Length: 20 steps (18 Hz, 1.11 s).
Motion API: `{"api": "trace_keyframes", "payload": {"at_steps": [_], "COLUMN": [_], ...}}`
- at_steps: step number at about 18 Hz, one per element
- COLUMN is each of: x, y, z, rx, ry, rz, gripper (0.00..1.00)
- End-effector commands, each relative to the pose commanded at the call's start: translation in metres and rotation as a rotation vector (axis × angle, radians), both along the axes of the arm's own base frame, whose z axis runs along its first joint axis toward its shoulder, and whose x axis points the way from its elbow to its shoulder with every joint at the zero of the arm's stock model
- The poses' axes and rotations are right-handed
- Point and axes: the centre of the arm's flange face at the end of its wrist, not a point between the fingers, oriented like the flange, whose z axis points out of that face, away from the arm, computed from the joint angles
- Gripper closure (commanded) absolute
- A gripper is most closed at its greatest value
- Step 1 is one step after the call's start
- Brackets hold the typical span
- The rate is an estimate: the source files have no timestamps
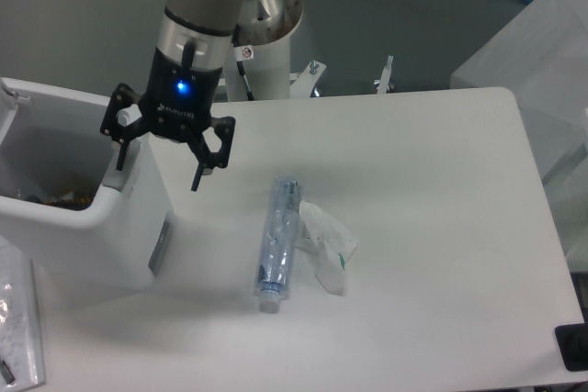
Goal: Open the trash can
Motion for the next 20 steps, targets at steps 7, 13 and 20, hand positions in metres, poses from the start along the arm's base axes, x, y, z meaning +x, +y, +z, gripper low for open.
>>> {"api": "trace_keyframes", "payload": {"at_steps": [7,13,20], "x": [-0.065,-0.189,-0.247], "y": [-0.011,-0.062,-0.081], "z": [-0.001,-0.042,-0.138], "rx": [-0.041,-0.135,-0.283], "ry": [0.178,0.306,0.366], "rz": [0.006,0.013,-0.244], "gripper": [0.00,0.00,0.00]}}
